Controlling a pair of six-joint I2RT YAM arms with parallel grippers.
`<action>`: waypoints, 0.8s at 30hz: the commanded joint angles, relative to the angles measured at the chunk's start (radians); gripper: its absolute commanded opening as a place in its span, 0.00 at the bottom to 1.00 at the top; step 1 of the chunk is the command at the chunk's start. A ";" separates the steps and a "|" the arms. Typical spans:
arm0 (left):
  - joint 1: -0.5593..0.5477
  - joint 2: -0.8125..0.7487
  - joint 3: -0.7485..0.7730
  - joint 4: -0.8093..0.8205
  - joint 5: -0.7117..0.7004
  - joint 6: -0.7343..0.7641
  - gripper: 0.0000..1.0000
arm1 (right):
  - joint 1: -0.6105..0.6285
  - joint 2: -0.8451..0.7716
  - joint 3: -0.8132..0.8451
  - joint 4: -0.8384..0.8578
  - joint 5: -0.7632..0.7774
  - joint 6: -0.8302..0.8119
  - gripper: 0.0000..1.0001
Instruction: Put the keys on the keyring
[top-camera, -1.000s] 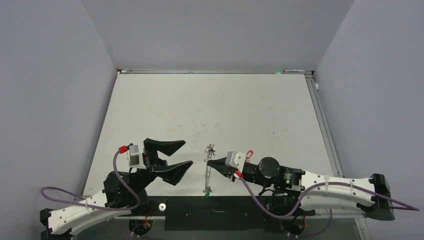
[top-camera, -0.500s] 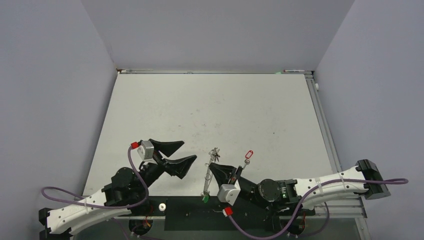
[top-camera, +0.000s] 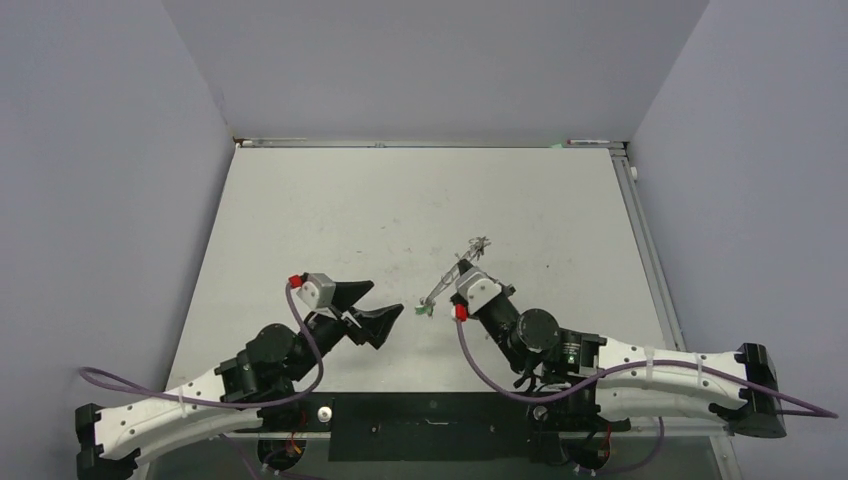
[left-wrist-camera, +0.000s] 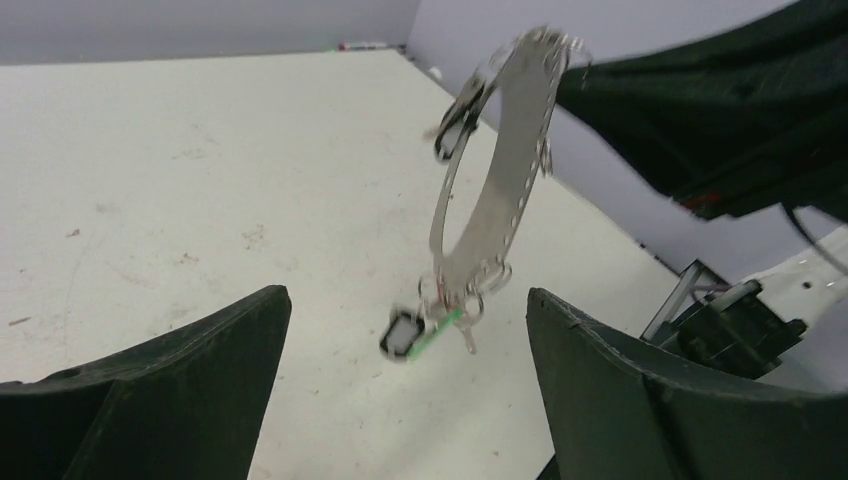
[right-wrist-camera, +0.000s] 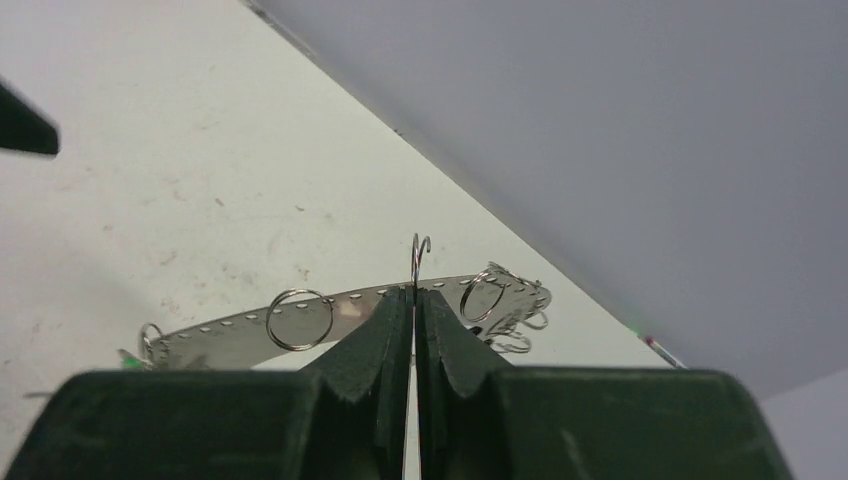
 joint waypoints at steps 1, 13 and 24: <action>-0.002 0.168 0.058 0.004 -0.020 0.021 0.85 | -0.069 -0.041 0.093 -0.048 0.153 0.158 0.05; -0.002 0.748 0.330 -0.027 0.088 -0.085 0.75 | -0.305 -0.088 0.243 -0.319 0.382 0.351 0.05; -0.051 1.294 0.784 -0.347 -0.083 -0.269 0.60 | -0.327 -0.125 0.400 -0.585 0.468 0.436 0.05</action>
